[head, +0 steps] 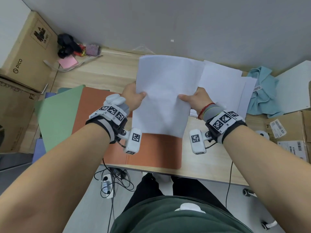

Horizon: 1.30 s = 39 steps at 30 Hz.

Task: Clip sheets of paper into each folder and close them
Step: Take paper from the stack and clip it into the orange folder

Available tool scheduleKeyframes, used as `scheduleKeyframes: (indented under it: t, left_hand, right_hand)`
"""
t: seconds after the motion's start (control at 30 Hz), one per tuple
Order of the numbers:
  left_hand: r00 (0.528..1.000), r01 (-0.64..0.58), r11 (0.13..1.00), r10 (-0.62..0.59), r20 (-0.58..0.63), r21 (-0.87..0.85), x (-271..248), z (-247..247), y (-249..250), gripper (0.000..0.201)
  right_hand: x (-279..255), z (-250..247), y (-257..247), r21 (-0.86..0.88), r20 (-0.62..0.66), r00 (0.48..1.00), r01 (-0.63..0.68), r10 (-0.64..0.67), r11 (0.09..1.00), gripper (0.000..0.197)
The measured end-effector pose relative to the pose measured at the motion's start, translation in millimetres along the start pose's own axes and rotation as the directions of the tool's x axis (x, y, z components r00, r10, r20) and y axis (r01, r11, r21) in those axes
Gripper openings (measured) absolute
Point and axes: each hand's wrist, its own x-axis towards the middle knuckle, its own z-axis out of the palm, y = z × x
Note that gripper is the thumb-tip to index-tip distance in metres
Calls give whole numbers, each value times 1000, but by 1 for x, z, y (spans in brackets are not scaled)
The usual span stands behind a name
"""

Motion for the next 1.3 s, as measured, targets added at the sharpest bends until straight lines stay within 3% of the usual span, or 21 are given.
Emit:
scheduleKeyframes:
  t: [0.17,0.3,0.43,0.5,0.57,0.63,0.7,0.77,0.83,0.9,1.0,1.03,1.17,1.3]
  left_hand:
    - [992,124,992,-124,14,8,1,5,-6,34]
    - [980,197,980,-197,0,-10,-5,9,-21,34]
    - [969,248,968,-248,-21,24,-14,16,-42,31]
    - [957,289,957,-289,-9,36,-17,19,-58,28]
    - [929,369,929,-370,4,25,-19,19,-76,27]
    - [899,436,900,-437,39,13,-21,17,-92,22]
    - [876,474,877,-479,64,72,-22,15,-103,10]
    - [858,494,850,-510,56,185,-21,19,-120,21]
    - [831,527,808,-555,41,263,-23,22,-126,14]
    - [829,500,778,-557,51,379,-21,28,-128,12]
    - [837,409,720,-540,84,561,-18,37,-129,38]
    - [842,391,707,-534,82,590,-17,40,-129,39]
    - [866,358,722,-494,78,592,-13,53,-132,30]
    - [854,383,644,-521,13,662,-7,59,-127,35]
  right_hand:
    - [-7,6,8,-37,57,993,-97,99,995,15]
    - [-13,12,29,-56,105,975,-192,197,980,31]
    - [-18,23,47,-171,83,976,-185,201,968,47]
    - [-19,27,57,-230,59,974,-198,217,953,44]
    - [-21,27,67,-298,25,964,-245,264,923,27]
    - [-24,23,78,-344,-20,953,-290,302,893,23]
    - [-27,20,88,-374,-47,943,-323,330,869,24]
    - [-27,17,100,-396,-69,927,-365,369,843,28]
    - [-29,15,106,-412,-75,919,-382,387,827,38]
    - [-28,16,113,-419,-86,911,-401,404,815,43]
    - [-26,19,118,-427,-91,903,-417,421,802,47]
    - [-25,21,119,-432,-92,902,-418,422,799,47]
    - [-21,27,118,-440,-90,900,-420,426,794,45]
    - [-17,32,119,-459,-100,899,-423,427,782,48]
